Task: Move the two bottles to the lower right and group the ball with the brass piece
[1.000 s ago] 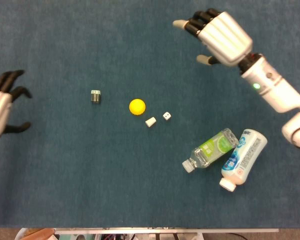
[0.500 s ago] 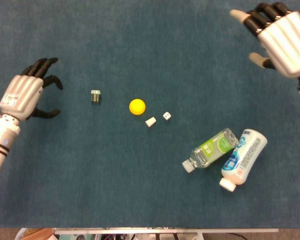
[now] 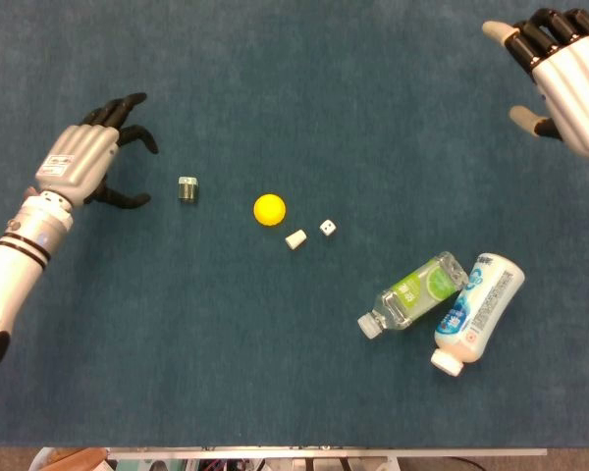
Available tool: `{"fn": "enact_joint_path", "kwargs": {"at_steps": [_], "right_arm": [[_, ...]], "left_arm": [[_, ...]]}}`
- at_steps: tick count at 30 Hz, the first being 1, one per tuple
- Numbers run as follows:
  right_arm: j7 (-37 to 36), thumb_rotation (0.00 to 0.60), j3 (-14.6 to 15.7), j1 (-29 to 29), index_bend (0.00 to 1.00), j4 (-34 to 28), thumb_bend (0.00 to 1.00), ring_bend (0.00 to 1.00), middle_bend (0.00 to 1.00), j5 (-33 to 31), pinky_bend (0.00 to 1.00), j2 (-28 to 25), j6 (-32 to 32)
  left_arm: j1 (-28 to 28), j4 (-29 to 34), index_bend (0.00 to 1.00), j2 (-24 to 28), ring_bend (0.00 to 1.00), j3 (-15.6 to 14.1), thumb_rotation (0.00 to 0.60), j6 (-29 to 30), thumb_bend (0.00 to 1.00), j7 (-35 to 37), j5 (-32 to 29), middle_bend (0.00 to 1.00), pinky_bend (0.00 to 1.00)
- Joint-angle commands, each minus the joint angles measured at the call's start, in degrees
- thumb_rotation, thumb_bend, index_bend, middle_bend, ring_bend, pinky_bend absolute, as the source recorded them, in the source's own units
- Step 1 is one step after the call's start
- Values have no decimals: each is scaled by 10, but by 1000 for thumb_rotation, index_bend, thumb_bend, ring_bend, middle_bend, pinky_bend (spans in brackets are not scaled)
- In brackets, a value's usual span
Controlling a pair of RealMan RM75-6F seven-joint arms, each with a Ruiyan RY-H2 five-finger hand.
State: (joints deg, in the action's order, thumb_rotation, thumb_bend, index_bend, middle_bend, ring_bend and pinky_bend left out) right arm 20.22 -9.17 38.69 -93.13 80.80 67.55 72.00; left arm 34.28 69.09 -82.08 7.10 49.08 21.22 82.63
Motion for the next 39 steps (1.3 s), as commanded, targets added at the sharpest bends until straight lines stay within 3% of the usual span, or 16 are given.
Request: {"fn": "enact_joint_path", "kwargs": {"at_steps": [1,11,39], "right_arm": [[-5,600,-2,-1,254,5,0,317,429,4,399,4,-2],[-19,600,-4,-10,254,14,0,317,429,13,399,10,-5],[-36,600,-11,-28,253,29,0,317,429,22,399,17,-10]], "left_arm": [[8,-10,349,-11,0,-4,600,-10,160,3,-4,0,110],[16,-24,340,-44,0,-11,600,-26,160,-12,-30,0,103],[24,-47,380,-100,0,4,600,-39,160,-63,-97,0,103]]}}
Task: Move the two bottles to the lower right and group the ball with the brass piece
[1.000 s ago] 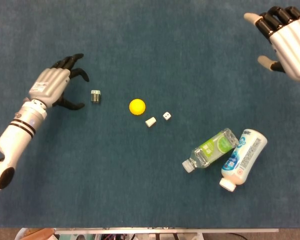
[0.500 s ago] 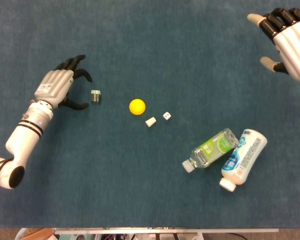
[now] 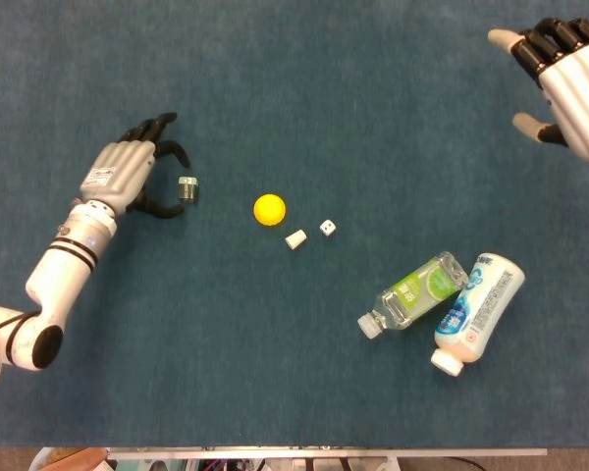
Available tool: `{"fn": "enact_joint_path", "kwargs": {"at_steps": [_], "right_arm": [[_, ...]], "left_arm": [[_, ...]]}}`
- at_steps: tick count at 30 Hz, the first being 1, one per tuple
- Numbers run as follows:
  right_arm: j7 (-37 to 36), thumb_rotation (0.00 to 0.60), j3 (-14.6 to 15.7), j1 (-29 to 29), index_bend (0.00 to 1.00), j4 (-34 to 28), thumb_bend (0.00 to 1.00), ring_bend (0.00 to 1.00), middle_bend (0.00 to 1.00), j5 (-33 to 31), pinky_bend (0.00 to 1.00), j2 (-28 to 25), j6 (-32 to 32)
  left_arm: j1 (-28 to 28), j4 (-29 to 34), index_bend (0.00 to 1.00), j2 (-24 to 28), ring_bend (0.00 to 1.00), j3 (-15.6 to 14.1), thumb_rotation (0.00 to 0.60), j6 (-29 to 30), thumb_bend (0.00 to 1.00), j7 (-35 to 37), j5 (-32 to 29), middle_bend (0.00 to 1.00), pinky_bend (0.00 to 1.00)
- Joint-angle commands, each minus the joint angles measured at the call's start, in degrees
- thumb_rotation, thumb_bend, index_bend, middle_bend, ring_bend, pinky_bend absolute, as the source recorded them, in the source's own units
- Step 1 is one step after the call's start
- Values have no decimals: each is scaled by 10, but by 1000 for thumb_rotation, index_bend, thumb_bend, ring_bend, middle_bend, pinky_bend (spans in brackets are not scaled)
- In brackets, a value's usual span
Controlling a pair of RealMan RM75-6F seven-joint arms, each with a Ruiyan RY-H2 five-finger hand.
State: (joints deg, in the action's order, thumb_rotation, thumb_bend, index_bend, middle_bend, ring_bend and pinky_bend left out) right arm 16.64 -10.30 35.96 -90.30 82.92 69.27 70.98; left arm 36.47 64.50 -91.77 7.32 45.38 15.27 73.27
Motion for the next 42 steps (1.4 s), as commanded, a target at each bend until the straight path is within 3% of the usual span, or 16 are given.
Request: {"fn": "enact_joint_path", "kwargs": {"at_steps": [1,42], "right_arm": [[-1,600,0,-1,253,0,0,317,429,1,399,0,0],[-19,600,-3,-15,254,13,0,317,429,6,399,7,-6]], "left_arm": [[2,-2,383,-5,0,2,600,-3,160,-5,-6,0,103],[13,-33,467,-29,0,11,600,-17,160,8,-14,0,108]]}}
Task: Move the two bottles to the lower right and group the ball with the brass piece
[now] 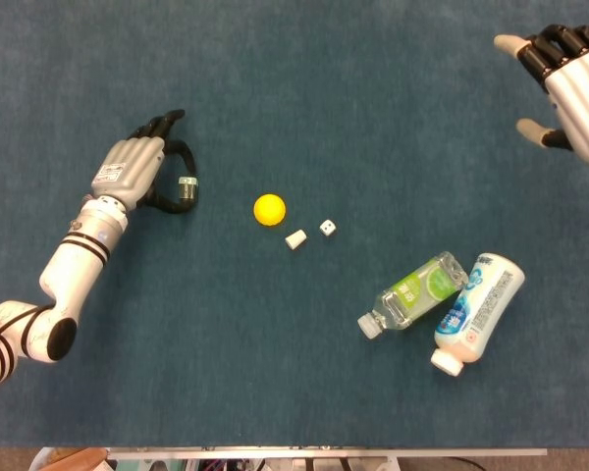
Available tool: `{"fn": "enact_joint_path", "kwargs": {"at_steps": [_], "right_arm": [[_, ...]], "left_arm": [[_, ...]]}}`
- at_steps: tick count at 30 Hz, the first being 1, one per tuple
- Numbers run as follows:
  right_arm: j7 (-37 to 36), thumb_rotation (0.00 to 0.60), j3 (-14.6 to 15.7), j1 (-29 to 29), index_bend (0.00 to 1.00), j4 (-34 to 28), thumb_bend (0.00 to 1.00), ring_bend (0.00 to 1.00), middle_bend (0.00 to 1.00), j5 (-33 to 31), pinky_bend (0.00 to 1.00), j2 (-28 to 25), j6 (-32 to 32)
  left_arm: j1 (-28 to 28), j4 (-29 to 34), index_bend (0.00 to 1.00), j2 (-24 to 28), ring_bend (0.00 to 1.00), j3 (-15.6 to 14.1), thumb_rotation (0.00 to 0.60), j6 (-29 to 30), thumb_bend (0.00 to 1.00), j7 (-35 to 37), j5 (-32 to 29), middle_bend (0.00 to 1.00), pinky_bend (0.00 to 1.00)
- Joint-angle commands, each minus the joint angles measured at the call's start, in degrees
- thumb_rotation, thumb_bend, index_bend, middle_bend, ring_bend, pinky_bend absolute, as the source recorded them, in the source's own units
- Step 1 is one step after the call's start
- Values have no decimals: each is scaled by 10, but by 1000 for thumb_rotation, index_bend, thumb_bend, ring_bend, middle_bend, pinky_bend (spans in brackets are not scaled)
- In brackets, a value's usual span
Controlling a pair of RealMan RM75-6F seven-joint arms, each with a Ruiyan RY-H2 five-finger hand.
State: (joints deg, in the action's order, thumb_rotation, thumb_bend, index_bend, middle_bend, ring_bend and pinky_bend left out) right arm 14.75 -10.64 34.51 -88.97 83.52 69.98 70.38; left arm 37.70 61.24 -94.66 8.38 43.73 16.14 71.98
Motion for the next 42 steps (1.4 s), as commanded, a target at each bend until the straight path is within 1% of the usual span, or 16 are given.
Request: {"fn": "enact_joint_path", "kwargs": {"at_steps": [1,11,19,29,35,42], "right_arm": [[0,600,0,0,254,0,0,317,429,0,399,0,-1],[0,600,-1,-1,253,0,0,317,429,0,399,0,-3],[-2,600,-2,0,253,5,0,318,429,0,399,4,-6],[-4,600,-1,-3,254,7,0,317,429,-1,399,4,-4],[-8,600,-3,-5,254,9,0,317,429,-1,399,5,0],[-10,600,-9,-9,254,8,0,317,429,0,399,2,11]], "left_arm": [[0,-1,470,0,0,0,600,-2,161,-1,-1,0,108],[-1,-6,479,1,0,-1,600,-4,161,1,-4,0,108],[-4,-7,524,0,0,-2,600,1,160,8,1,0,109],[-4,-11,547,-5,0,-4,600,2,160,19,7,0,109],[-6,15,555,5,0,-6,600,13,160,20,18,0,109],[-6,76,559,23,0,-10,600,28,160,5,31,0,109]]}}
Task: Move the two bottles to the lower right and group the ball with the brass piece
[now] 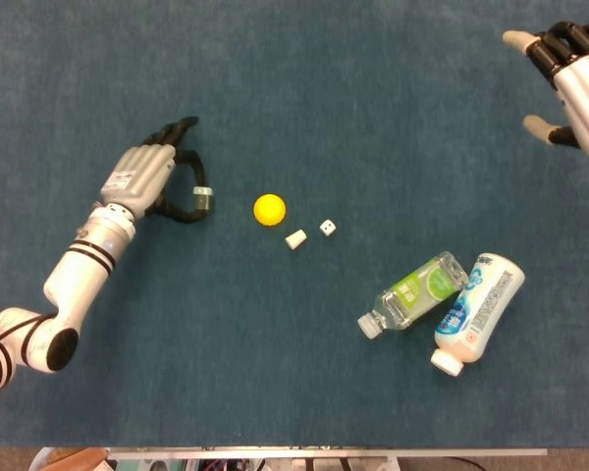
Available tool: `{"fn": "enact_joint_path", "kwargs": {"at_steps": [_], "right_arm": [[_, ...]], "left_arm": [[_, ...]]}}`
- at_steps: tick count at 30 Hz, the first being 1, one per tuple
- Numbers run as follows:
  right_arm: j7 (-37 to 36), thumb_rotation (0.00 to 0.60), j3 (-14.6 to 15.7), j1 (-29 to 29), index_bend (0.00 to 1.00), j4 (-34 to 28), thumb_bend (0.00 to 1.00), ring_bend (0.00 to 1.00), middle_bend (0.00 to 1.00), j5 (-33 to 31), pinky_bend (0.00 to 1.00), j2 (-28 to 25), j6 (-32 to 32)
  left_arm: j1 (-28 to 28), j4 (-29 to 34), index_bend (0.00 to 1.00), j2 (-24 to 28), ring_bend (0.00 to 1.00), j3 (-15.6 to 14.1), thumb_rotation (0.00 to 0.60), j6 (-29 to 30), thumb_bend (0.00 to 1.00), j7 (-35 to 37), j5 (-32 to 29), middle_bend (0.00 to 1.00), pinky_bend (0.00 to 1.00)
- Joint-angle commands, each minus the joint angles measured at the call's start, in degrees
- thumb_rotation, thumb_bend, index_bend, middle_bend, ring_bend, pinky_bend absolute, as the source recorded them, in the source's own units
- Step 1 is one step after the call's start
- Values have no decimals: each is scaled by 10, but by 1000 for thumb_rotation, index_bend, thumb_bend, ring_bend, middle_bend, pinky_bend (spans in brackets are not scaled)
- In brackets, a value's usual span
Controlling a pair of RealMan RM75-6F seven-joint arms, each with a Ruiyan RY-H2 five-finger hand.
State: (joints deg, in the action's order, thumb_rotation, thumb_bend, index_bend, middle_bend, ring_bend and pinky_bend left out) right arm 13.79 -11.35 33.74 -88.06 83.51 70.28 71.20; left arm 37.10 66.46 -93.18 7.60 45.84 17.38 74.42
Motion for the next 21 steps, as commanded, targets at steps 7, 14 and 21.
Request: {"fn": "enact_joint_path", "kwargs": {"at_steps": [7,14,21], "right_arm": [[3,600,-2,-4,254,-9,0,317,429,2,399,-7,6],[3,600,-1,-7,254,-10,0,317,429,1,399,-8,7],[0,600,0,-9,254,-8,0,317,429,1,399,-6,7]], "left_arm": [[3,63,560,9,0,-11,600,10,160,-30,12,0,109],[5,68,560,-4,0,-15,600,8,161,-33,10,0,109],[9,51,560,-16,0,-15,600,4,160,-25,9,0,109]]}}
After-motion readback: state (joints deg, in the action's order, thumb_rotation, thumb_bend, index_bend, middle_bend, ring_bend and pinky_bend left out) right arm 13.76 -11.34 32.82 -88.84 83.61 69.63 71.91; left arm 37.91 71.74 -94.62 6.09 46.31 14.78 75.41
